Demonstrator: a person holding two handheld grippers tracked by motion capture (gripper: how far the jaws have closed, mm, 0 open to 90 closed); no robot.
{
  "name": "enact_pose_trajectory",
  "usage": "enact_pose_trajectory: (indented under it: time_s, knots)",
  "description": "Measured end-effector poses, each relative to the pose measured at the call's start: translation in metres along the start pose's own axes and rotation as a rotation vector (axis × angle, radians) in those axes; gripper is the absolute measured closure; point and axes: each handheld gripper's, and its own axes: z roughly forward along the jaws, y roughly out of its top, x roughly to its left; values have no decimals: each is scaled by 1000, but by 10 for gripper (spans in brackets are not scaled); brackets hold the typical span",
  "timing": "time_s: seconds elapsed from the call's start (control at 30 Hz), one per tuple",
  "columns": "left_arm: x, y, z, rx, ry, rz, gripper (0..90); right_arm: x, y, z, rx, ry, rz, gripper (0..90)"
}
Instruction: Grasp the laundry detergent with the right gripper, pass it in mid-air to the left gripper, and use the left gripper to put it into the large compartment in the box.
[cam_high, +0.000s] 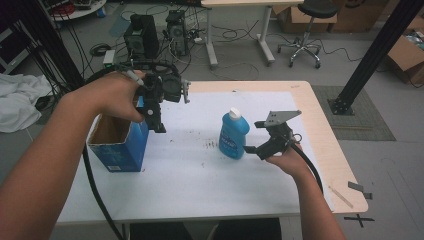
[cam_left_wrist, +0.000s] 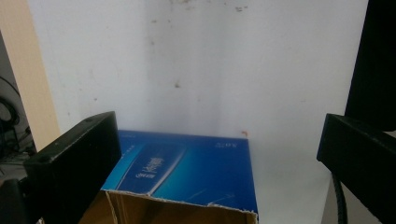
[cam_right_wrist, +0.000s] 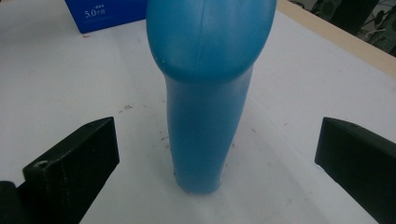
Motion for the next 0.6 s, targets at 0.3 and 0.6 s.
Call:
enact_pose_trajectory:
  time_s: [0.3,0.6]
  knots:
    - [-2,-1,-2,0,8,4,1,3,-4,16,-37,-16,15,0]
    - [-5,0,-1,5,10,8,1,6,-8,35,-83,-25,30,0]
